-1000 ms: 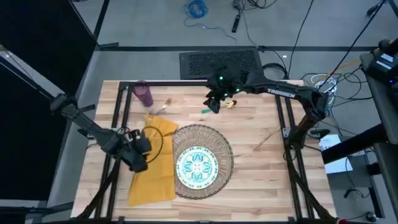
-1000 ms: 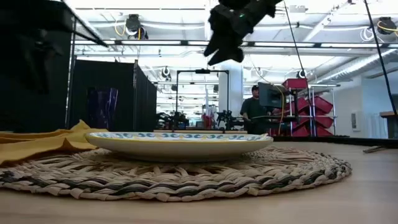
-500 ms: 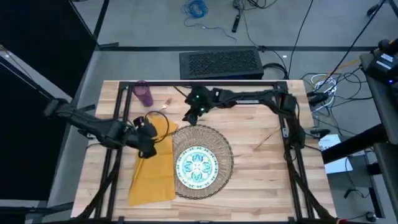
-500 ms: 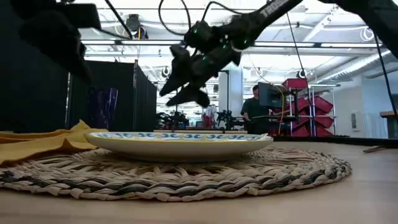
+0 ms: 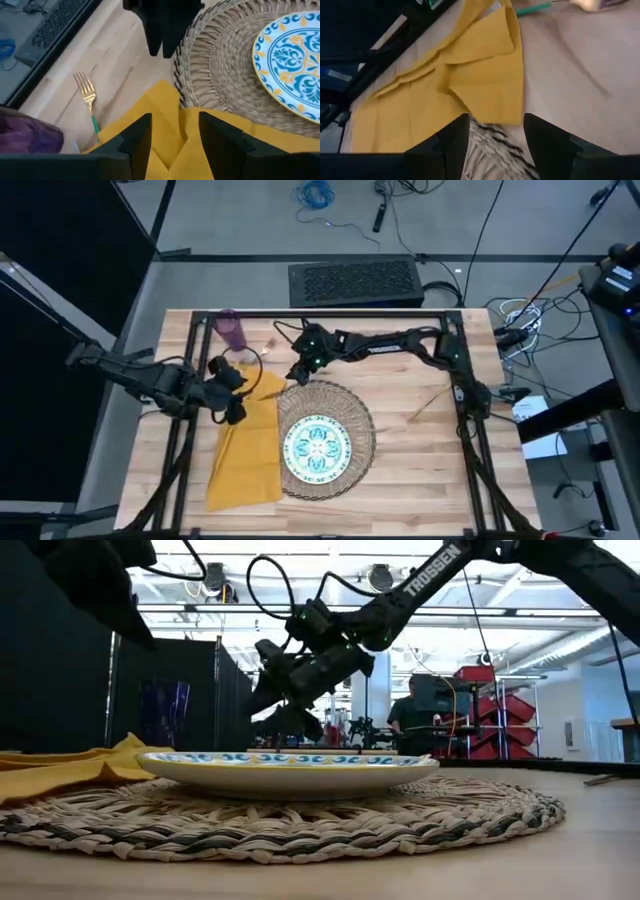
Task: Set table place
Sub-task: Fold the yellow table napkin
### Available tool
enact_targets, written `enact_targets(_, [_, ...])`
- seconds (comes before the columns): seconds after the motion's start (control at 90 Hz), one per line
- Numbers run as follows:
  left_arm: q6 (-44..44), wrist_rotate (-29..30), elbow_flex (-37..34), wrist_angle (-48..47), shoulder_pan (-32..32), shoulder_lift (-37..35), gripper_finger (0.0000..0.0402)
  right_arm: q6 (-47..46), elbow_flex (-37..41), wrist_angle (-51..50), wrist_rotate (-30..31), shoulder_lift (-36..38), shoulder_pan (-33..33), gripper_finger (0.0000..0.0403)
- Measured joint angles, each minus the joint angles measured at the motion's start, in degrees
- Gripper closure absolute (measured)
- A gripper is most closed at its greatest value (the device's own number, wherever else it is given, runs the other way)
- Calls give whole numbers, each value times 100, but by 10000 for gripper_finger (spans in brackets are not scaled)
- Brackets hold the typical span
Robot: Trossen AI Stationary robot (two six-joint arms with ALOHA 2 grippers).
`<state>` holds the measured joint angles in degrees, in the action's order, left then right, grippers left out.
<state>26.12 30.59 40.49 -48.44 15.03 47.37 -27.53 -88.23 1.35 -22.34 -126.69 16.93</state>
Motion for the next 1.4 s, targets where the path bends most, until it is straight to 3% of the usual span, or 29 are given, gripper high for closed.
enact_targets(0.144, [-5,-14,0,0,-48,0,254,71,-2,74,594,2,-92,227])
enact_targets(0.422, [41,-55,-56,326,-178,272,254,533,-33,71,582,155,-175,227])
enact_targets(0.567, [-279,-734,-451,1379,-425,803,254,724,-38,60,575,421,-107,227])
enact_targets(0.756, [-782,-619,-592,1662,-945,1577,254,1066,-35,-369,576,793,-20,227])
enact_targets(0.9, [-1311,-960,-629,1922,-1446,2192,254,1329,-35,-870,585,1136,28,227])
enact_targets(1.144, [-1614,-1458,-632,1921,-1946,2879,254,1511,-35,-1176,632,1572,35,227])
enact_targets(1.4, [-1585,-1596,-629,1106,-2042,3048,254,1668,-35,-1527,735,1703,35,227])
